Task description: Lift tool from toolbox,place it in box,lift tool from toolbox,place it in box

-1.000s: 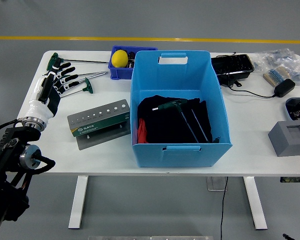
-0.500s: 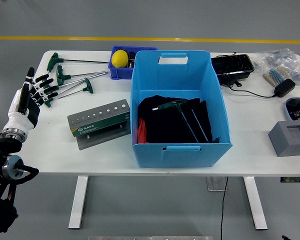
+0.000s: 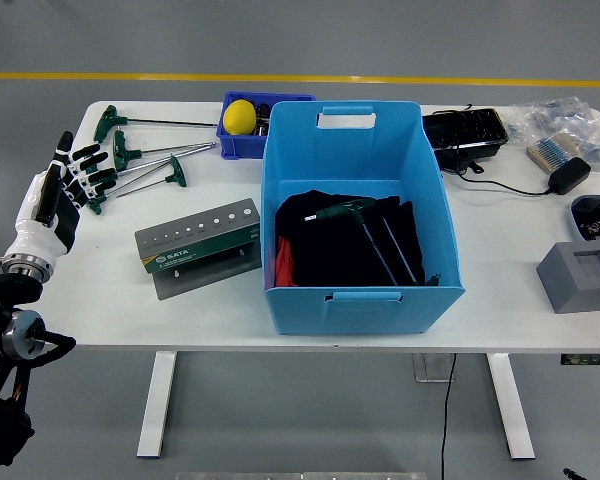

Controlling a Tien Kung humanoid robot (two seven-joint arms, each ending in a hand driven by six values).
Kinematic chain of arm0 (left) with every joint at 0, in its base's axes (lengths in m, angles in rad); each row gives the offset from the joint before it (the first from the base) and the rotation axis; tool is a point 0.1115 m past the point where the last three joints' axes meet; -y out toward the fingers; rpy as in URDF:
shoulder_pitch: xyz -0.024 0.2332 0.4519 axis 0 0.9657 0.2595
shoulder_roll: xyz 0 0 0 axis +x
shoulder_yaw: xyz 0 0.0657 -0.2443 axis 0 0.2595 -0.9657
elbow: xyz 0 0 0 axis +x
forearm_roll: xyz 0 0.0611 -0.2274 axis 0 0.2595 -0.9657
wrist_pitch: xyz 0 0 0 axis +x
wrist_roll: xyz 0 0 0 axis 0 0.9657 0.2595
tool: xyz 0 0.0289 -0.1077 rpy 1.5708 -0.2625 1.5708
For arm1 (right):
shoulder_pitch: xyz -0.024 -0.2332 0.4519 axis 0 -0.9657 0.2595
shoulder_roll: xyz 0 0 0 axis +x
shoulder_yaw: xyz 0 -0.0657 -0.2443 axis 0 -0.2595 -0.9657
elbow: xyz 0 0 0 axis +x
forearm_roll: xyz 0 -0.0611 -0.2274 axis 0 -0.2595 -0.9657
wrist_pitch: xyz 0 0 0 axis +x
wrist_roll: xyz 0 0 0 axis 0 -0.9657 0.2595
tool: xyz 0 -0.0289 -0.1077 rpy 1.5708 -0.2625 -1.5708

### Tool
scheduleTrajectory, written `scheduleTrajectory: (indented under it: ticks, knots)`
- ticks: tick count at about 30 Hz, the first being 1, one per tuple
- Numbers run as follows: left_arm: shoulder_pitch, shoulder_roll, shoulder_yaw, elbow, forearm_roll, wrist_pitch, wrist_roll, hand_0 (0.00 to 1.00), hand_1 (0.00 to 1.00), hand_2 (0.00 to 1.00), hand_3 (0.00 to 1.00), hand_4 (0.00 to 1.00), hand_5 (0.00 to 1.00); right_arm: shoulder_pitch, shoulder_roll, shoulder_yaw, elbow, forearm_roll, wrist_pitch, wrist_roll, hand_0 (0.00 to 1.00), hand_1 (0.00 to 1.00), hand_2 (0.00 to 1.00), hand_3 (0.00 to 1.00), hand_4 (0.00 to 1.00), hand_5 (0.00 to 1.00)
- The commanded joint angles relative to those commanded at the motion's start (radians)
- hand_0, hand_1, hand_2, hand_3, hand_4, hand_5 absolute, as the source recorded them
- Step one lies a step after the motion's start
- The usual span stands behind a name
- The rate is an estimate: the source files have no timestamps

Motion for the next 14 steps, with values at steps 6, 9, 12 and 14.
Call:
scheduleTrajectory:
  ticks: [6,9,12,14]
  knots:
    - [0.014,-0.001,0.011,-0.019,-0.003,0.037,-0.038,0.644,0.669,0.760,0.690,0.941,0.882,0.001,0.000,0.003,0.000,-0.004,0.001,-0.001,0.616,0.592,0.672,0.567,0.821,0.683]
    - [0.024,0.001,0.019,-0.028,-0.009,0.043,-0.051,0.652,0.674,0.766,0.692,0.942,0.884,0.001,0.000,0.006,0.000,-0.008,0.001,-0.002,0.616,0.592,0.673,0.566,0.821,0.682]
    - [0.037,0.004,0.026,-0.041,-0.013,0.032,-0.054,0.652,0.674,0.766,0.692,0.942,0.884,0.001,0.001,0.005,0.000,-0.006,0.000,-0.002,0.616,0.592,0.673,0.566,0.821,0.682]
    - [0.044,0.006,0.031,-0.049,-0.014,0.026,-0.055,0.652,0.674,0.766,0.692,0.942,0.884,0.000,0.001,0.007,0.000,-0.008,0.000,-0.002,0.616,0.592,0.673,0.566,0.821,0.682]
